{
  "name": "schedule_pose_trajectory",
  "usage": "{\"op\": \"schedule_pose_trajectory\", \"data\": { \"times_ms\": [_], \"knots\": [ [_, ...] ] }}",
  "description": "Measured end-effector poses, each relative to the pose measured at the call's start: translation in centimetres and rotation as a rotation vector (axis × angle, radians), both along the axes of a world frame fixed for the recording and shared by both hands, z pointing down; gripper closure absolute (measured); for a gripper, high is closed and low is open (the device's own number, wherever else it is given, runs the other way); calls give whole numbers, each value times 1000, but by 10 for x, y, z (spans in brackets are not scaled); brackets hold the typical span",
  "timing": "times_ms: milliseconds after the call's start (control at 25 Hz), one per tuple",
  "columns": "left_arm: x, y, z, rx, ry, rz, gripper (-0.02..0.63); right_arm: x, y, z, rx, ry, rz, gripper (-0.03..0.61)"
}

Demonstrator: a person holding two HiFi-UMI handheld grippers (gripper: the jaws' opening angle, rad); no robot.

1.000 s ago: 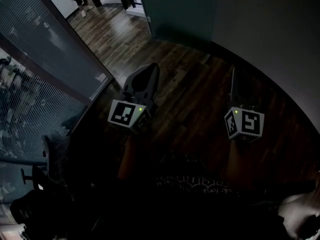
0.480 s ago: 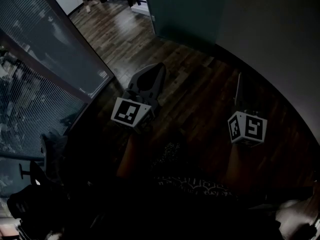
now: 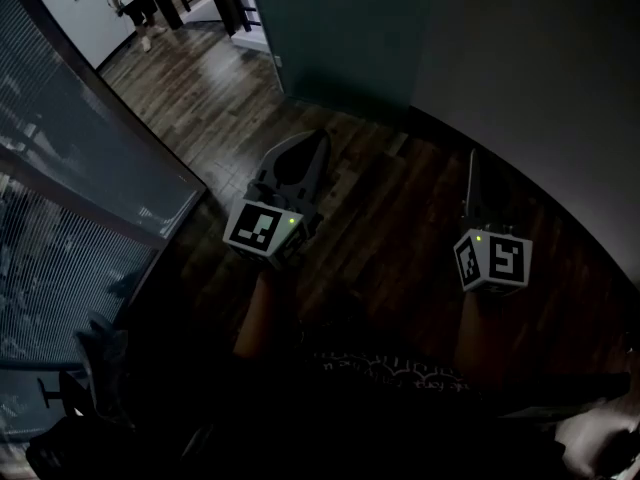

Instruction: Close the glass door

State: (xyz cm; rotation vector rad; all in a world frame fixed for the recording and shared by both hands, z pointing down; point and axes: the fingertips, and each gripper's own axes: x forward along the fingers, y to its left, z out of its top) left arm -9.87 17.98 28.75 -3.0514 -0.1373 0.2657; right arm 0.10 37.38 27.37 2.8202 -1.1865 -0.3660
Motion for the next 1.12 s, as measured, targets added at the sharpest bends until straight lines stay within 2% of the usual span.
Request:
{"op": "schedule_pose_trajectory", "data": {
  "times_ms": [280,760,1120],
  "knots": [
    [59,-36,-11,9,10,30,612,58,-32,-5,21,-10,41,575],
    [119,-53,0,-12,-17,44,612,119,-51,-2,22,-28,52,575],
    [199,-68,-9,11,-10,-16,612,213,-70,-3,28,-20,-1,575]
  ]
}}
